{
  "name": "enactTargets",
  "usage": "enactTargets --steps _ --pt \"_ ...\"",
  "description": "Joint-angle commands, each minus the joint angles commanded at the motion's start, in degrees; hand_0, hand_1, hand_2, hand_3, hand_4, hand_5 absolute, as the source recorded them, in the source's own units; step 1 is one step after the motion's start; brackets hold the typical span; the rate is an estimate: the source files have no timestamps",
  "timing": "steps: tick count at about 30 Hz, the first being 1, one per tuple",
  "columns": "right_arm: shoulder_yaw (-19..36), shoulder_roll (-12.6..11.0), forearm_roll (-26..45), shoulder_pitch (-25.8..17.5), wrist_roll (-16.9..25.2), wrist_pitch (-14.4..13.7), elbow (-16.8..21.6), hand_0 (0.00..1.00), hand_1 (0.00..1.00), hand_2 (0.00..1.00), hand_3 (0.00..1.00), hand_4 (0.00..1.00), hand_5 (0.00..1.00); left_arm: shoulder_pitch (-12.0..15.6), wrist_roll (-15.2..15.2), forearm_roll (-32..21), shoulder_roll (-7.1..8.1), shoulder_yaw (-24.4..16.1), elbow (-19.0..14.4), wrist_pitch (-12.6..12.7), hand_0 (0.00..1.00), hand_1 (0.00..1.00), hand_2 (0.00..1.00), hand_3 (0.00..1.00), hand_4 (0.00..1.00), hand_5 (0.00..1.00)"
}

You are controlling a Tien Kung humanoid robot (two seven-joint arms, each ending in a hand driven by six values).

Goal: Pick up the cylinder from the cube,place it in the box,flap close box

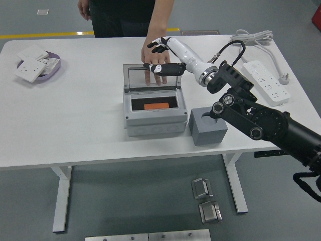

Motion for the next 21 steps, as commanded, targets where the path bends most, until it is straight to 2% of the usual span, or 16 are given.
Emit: enactTargets --steps 1,6,7,11,12,13,16,18,19,21 --pt "-0.18 0.24 0.6 0.65 0.06 0.26 -1.11 0.664 0.62 0.679 0.73 0.773 0.406 -0.05 0.03 0.05 0.05 0.0 0.0 -0.02 0.584 0.618 0.569 0.609 0.656 0.307" --pt "-1.65 2.92 3.87 3.34 1.29 1.88 -8.1 0.664 0.62 0.679 0.73 0.773 0.406 -0.39 0.19 0.15 0.32 0.35 0.0 -0.17 0.584 0.618 0.569 0.609 0.656 0.307" --pt "-1.79 3.56 4.21 3.67 1.55 2.19 -9.56 0.453 0.565 0.664 0.728 0.767 0.399 -0.46 0.19 0.13 0.38 0.46 0.0 -0.2 0.583 0.618 0.569 0.609 0.656 0.305" --pt "-2.21 5.97 5.08 4.61 2.53 3.04 -15.82 0.453 0.565 0.664 0.728 0.767 0.399 -0.76 0.2 0.15 0.7 0.76 0.0 -0.32 0.583 0.618 0.569 0.609 0.656 0.305" --pt "-2.37 6.38 5.31 4.7 2.73 3.13 -17.13 0.453 0.565 0.664 0.728 0.767 0.399 -0.81 0.21 0.17 0.78 0.78 0.0 -0.32 0.583 0.618 0.569 0.609 0.656 0.305" --pt "-2.6 6.82 5.57 4.76 2.96 3.21 -18.72 0.495 0.57 0.66 0.731 0.749 0.383 -0.85 0.22 0.18 0.86 0.82 0.0 -0.32 0.584 0.617 0.568 0.608 0.655 0.306" --pt "-3.33 7.57 6.03 4.56 3.62 3.25 -22.16 0.495 0.57 0.66 0.731 0.749 0.383 -0.93 0.31 0.2 0.97 0.92 0.0 -0.31 0.584 0.617 0.568 0.608 0.655 0.306" --pt "-3.75 7.8 6.13 4.38 3.98 3.25 -23.24 0.495 0.57 0.66 0.731 0.749 0.383 -0.96 0.33 0.19 1.01 0.99 0.0 -0.31 0.584 0.617 0.568 0.608 0.655 0.306" --pt "-4.01 7.9 6.16 4.28 4.2 3.25 -23.63 0.602 0.61 0.661 0.727 0.744 0.381 -0.98 0.32 0.17 1.03 1.04 0.0 -0.32 0.584 0.617 0.569 0.609 0.655 0.303" --pt "-4.33 8.0 6.26 4.16 4.45 3.2 -23.95 0.602 0.61 0.661 0.727 0.744 0.381 -1.02 0.31 0.18 1.05 1.05 0.0 -0.33 0.584 0.617 0.569 0.609 0.655 0.303"
